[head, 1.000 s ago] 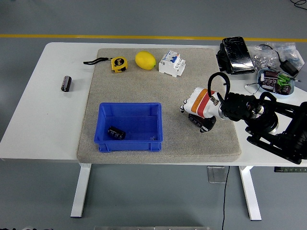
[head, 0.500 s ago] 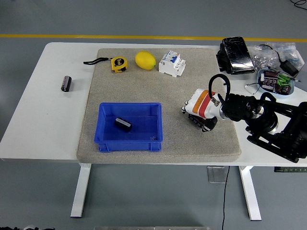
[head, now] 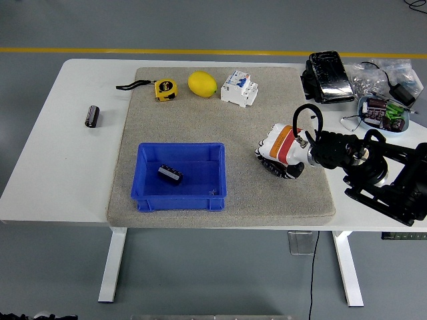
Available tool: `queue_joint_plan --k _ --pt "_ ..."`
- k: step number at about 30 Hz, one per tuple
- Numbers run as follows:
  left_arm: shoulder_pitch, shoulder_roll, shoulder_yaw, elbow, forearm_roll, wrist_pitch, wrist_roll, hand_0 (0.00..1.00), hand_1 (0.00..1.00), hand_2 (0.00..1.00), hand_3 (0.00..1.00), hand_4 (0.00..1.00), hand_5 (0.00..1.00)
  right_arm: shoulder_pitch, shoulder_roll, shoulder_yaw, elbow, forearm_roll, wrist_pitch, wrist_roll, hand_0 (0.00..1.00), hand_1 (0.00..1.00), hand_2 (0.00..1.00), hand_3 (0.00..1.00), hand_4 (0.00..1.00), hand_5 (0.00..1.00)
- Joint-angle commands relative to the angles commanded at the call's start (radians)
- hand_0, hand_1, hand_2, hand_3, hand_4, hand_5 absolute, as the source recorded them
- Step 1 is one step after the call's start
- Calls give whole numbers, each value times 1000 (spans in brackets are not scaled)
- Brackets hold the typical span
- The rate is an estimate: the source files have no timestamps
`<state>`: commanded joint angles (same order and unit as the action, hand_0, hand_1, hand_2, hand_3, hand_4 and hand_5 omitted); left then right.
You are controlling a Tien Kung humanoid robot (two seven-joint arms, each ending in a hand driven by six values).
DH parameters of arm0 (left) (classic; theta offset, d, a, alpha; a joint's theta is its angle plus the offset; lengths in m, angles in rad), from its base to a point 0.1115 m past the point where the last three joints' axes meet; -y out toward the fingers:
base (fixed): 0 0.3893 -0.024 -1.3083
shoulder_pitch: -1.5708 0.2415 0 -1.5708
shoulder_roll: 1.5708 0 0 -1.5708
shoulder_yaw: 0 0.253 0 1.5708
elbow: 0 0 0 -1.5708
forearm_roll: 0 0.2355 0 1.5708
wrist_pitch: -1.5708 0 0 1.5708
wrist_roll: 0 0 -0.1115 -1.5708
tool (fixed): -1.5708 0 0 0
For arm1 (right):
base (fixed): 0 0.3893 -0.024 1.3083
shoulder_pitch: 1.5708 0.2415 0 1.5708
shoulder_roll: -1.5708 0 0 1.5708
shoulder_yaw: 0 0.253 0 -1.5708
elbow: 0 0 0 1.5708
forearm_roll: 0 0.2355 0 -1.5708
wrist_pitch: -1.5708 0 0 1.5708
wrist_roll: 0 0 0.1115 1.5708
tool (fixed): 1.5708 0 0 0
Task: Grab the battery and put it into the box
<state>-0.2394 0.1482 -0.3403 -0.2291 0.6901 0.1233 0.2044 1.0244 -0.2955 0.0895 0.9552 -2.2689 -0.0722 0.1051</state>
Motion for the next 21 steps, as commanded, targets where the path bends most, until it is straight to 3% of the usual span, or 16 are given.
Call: queue_joint_plan --k 3,4,9,10,21 --pt "0 -1 0 0 0 0 0 757 750 807 637 655 526 -2 0 -1 -4 0 -10 2 47 207 635 640 806 137" --pt "-1 -1 1 0 -1 0 0 756 749 805 638 655 526 -2 0 0 -6 0 -15 3 39 202 573 582 740 89" --pt "-1 -1 2 -1 -2 0 -1 756 749 805 638 655 526 -5 -1 -2 -9 0 -27 6 39 202 573 582 740 89" --pt "-1 -1 2 -1 -2 0 -1 754 746 805 638 655 528 -5 -1 -2 -9 0 -32 7 32 204 535 530 705 52" --pt "1 1 -1 1 1 0 0 753 747 804 638 655 527 -3 -16 18 39 0 -39 -1 30 199 523 511 697 42"
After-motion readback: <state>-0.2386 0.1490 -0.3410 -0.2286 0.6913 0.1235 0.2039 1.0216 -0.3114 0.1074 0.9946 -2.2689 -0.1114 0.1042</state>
